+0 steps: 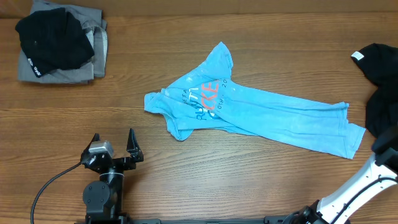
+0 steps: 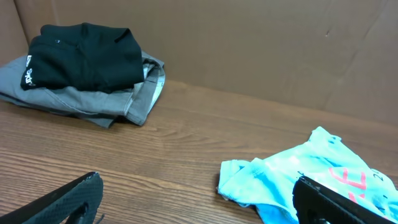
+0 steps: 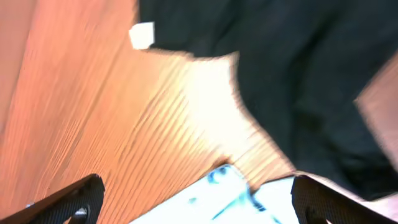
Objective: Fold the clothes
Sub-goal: 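Raise the right gripper back to the upper right corner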
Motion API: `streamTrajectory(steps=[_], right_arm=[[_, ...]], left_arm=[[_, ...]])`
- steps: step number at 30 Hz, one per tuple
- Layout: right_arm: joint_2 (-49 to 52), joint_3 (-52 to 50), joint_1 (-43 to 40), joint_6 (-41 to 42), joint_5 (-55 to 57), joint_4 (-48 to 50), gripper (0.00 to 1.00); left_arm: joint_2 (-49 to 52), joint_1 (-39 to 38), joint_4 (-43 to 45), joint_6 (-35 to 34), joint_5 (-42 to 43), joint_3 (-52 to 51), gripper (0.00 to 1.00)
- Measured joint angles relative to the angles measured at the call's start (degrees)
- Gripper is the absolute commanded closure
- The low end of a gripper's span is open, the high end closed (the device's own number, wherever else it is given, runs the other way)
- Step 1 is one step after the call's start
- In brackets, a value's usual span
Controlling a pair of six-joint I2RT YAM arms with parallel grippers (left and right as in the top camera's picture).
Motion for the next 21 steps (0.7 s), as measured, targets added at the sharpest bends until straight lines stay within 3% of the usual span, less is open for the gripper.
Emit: streamTrajectory(steps=[14, 21], right_arm=[[-1.2, 0.0, 17.3, -1.1, -1.9, -9.0, 0.00], [-10.2, -0.2, 21.1, -0.5, 1.5, -9.4, 0.00]], left_arm=[[0.0, 0.0, 0.0, 0.0, 0.0, 0.0, 0.00], [0.0, 0.0, 0.0, 0.0, 0.0, 0.0, 0.00]])
